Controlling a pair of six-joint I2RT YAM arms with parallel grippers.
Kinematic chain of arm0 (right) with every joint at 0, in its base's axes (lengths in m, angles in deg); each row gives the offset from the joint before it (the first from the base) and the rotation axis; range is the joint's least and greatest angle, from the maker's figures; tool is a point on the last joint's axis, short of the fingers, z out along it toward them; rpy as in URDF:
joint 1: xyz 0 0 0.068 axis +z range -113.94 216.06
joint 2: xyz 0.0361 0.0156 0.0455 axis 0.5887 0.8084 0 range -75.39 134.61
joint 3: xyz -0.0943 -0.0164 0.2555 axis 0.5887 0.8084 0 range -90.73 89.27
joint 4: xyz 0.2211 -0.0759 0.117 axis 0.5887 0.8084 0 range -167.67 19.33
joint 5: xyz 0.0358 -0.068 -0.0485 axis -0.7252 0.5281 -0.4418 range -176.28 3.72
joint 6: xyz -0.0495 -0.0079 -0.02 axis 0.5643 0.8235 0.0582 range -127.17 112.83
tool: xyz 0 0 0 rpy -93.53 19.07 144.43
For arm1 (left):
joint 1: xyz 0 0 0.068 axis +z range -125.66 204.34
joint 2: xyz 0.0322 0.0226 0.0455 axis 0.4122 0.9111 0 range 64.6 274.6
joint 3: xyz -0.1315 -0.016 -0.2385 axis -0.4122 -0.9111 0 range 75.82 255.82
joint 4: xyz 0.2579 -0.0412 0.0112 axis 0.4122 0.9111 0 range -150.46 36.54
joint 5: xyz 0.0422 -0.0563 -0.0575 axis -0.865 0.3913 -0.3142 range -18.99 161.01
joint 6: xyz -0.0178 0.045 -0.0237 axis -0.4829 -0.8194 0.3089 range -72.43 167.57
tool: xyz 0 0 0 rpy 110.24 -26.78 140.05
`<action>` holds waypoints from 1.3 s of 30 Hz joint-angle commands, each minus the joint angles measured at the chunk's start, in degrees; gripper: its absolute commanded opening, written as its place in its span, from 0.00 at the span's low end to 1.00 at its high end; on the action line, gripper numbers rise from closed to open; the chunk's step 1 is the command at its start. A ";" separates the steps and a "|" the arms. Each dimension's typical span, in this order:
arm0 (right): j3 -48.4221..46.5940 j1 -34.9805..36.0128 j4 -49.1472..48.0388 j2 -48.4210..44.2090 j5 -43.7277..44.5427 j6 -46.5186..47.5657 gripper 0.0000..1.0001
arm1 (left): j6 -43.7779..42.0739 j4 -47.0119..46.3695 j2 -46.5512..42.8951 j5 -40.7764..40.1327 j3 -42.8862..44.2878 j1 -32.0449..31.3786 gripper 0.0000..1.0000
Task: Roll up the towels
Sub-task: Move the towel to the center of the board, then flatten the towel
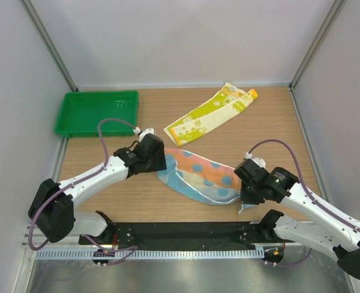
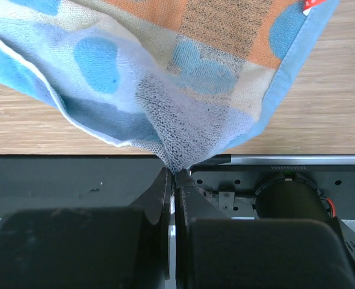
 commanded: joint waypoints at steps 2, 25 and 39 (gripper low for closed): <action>-1.42 0.29 -3.97 2.85 0.06 2.70 0.01 | 0.36 7.84 -8.00 -8.14 -3.67 0.01 0.77; 1.12 0.38 -6.44 3.91 1.21 1.82 0.01 | -1.76 2.58 23.43 -6.24 17.78 -3.76 0.77; 1.38 0.38 -6.44 3.47 1.38 2.26 0.01 | 0.00 8.38 27.75 -11.51 20.15 -7.98 0.56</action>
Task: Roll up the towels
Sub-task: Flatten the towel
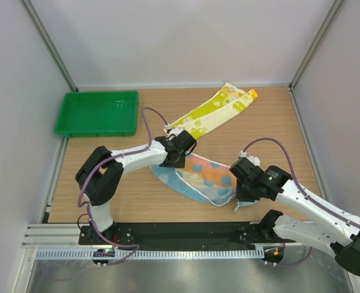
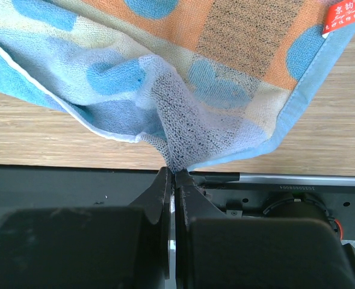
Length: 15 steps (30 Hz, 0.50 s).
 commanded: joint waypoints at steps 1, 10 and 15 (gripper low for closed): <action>0.01 0.38 -0.16 -0.79 1.10 -0.03 0.01 | 1.05 2.65 1.24 -3.29 2.49 -1.10 0.56; -0.08 0.38 -0.07 -0.79 1.27 0.05 0.01 | 1.23 4.85 3.35 -4.78 4.60 -1.54 0.39; -0.52 0.38 0.10 -0.62 1.36 -0.12 0.01 | 1.40 6.79 1.78 -6.54 4.78 -1.45 0.03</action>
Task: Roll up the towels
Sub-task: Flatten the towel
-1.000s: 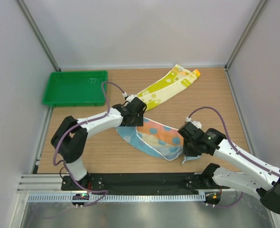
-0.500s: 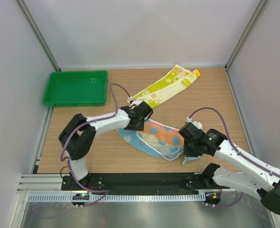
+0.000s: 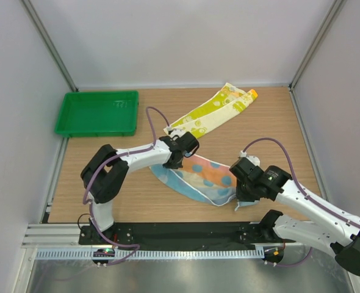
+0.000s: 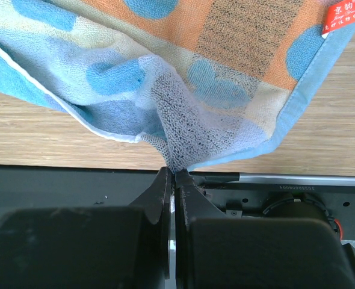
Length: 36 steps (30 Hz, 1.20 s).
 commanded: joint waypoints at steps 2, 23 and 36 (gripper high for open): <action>-1.07 0.38 0.08 -0.53 1.32 0.05 0.01 | 1.25 3.45 -3.08 -4.25 1.83 -0.12 0.00; -17.58 0.29 9.82 -6.24 -5.45 4.63 0.01 | 17.59 38.93 -53.96 -11.91 -9.77 -4.60 0.00; -19.53 0.38 10.19 -6.00 -1.86 -0.03 0.01 | 17.71 37.41 -66.03 -5.49 -9.86 -5.39 0.00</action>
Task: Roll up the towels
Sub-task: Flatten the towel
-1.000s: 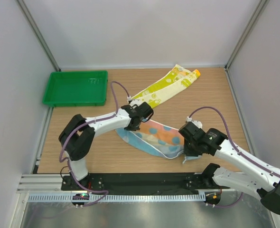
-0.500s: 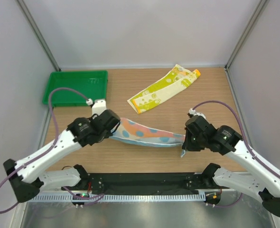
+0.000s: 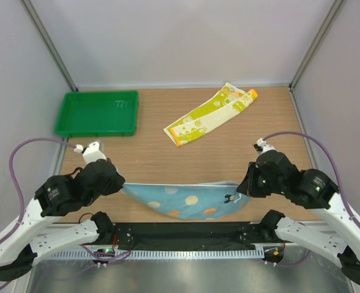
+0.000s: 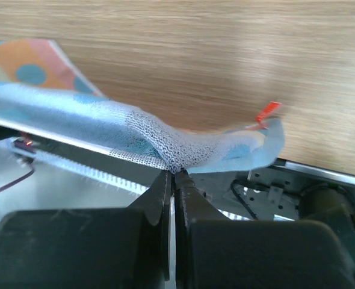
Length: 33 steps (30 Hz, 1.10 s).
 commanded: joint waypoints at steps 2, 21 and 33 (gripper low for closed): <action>2.15 0.01 -2.79 8.68 8.30 -1.59 0.01 | -5.33 -4.17 2.06 -2.47 -3.30 0.18 0.00; -6.61 -25.21 -26.10 48.83 -2.23 16.78 0.01 | -26.17 -26.24 45.11 10.07 8.88 26.10 0.00; -38.00 -33.74 -19.42 74.00 2.42 21.88 0.98 | -28.02 -21.58 63.61 13.61 28.80 35.43 0.84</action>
